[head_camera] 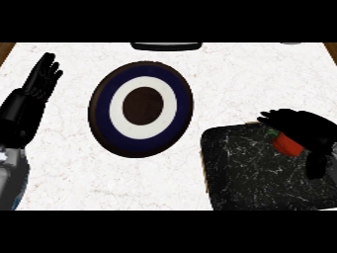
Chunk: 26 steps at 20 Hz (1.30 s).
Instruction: Pick the bell pepper from the tray and place it in the plate
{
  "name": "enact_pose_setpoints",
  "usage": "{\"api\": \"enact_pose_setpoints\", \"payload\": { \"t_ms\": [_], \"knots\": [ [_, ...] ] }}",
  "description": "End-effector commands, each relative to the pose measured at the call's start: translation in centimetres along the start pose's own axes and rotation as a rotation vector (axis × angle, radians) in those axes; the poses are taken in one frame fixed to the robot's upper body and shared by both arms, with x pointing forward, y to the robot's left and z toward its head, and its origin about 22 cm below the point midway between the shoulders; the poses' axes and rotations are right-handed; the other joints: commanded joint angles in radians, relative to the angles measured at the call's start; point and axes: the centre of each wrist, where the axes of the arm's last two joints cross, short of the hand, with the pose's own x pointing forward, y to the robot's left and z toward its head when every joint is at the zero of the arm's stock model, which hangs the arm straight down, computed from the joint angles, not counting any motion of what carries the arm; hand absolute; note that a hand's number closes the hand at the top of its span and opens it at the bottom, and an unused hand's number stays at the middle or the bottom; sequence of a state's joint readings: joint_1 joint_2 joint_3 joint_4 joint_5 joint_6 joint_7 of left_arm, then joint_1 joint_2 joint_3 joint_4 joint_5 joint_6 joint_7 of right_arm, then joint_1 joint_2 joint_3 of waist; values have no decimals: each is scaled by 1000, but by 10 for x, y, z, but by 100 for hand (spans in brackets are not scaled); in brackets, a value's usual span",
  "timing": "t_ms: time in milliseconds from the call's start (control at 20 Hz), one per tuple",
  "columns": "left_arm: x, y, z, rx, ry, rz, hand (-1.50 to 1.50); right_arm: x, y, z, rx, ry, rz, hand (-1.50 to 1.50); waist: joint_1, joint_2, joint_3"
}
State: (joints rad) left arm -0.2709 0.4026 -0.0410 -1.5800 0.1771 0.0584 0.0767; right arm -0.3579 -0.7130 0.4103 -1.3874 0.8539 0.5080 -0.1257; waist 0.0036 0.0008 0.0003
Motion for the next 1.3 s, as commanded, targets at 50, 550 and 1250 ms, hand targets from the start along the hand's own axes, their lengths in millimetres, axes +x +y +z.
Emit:
{"api": "enact_pose_setpoints", "payload": {
  "t_ms": [50,550,1250],
  "knots": [
    [-2,-5,-4,18,2,-4,0,-12,7,-21,12,12,4,-150,1,1,0],
    [4,-2,-4,-2,-21,-1,0,-12,32,-33,-180,-69,27,150,2,2,1],
    [-2,28,12,97,42,-34,0,23,128,6,-536,823,-557,150,-98,-26,-2]
  ]
}}
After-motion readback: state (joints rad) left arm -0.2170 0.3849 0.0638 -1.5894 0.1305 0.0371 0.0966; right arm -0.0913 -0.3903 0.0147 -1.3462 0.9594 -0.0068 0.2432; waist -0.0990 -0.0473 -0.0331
